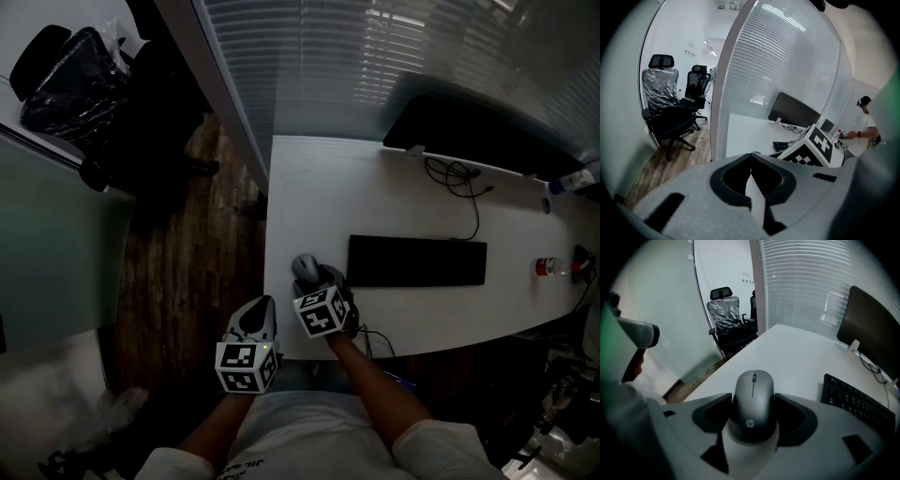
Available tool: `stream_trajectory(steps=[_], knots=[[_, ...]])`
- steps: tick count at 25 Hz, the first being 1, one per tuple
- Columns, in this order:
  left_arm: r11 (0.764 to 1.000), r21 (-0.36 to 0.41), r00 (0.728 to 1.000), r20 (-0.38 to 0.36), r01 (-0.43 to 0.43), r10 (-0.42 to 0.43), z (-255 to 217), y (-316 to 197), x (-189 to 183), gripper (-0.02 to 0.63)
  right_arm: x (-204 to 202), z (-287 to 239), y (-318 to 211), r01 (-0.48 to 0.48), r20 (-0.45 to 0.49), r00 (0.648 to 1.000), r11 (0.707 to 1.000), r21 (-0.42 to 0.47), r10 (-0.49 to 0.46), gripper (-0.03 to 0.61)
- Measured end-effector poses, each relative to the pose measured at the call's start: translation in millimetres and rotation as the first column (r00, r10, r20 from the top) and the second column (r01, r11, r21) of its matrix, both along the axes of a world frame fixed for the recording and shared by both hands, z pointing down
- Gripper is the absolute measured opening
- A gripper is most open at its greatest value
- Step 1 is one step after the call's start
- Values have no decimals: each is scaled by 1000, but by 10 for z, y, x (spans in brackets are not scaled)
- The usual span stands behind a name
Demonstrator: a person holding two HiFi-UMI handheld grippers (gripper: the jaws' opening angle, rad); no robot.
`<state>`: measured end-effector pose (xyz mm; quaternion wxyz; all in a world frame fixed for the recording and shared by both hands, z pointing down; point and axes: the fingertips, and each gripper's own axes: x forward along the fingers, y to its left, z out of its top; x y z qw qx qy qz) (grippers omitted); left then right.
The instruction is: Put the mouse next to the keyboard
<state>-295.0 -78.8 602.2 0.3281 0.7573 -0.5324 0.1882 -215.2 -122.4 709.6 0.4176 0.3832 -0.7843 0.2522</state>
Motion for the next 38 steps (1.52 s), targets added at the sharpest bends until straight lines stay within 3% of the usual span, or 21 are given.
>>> stream_trajectory(steps=[15,21,27,31,38], knots=[[1000,8,1000,-2,-4,4,-62,-40,117,6,60,-487,13,-46,94,995,999,20,43,290],[999,23,1000,1,-26,26,-136,-84,282,6,311,-769,45,-85,109,991,995,54,79,290],[995,41,996,-17,-87,87,-193,-164,725,6,774,-933,126,-152,109,984,986,73,144,290],[986,45,987,-13,-159,160,-211,-202,1094,5,1197,-1069,152,-242,110,967,966,94,232,290],[949,51,949,-28,-311,313,-236,-174,1916,6,2077,-1191,335,-444,135,893,889,109,429,291]])
